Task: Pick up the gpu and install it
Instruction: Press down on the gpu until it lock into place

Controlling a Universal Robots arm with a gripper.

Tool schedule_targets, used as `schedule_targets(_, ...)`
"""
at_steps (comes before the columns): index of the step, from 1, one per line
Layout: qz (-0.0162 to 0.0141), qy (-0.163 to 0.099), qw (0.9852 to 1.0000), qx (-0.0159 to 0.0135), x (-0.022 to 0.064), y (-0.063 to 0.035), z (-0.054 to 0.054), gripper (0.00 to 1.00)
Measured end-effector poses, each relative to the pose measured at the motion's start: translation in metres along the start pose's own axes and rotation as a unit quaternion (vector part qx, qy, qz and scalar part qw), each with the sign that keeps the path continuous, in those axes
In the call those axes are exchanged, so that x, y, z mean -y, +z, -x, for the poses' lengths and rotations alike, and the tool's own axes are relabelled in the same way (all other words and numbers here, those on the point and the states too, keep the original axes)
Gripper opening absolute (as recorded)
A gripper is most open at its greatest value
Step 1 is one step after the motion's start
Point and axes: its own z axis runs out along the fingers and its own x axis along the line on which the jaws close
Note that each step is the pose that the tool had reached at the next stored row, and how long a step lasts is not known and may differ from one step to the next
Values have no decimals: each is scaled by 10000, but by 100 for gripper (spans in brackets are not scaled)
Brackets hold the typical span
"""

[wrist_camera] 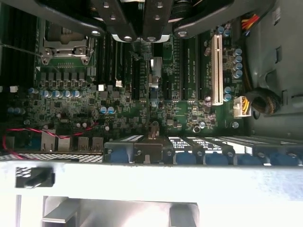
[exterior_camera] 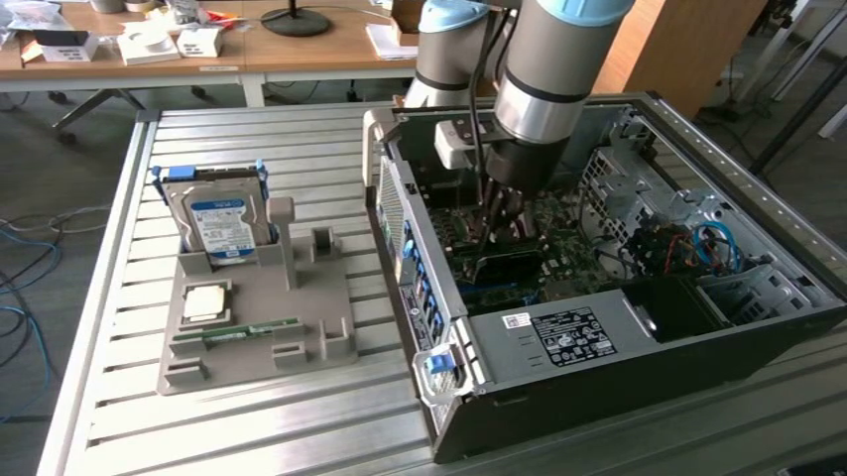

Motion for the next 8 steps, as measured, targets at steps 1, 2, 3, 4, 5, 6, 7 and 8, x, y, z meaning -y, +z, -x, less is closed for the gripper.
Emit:
schedule_targets(1,0,0,10000,0,0,-16,1,11)
schedule_targets(2,0,0,10000,0,0,-31,1,11)
schedule_targets(3,0,0,10000,-1,0,-45,2,11)
schedule_targets(4,0,0,10000,0,0,-57,2,11)
schedule_targets(5,0,0,10000,-1,0,-69,3,11)
schedule_targets(6,0,0,10000,0,0,-94,4,11)
schedule_targets(7,0,0,10000,-1,0,-109,4,11)
schedule_targets(8,0,0,10000,-1,0,-124,5,11)
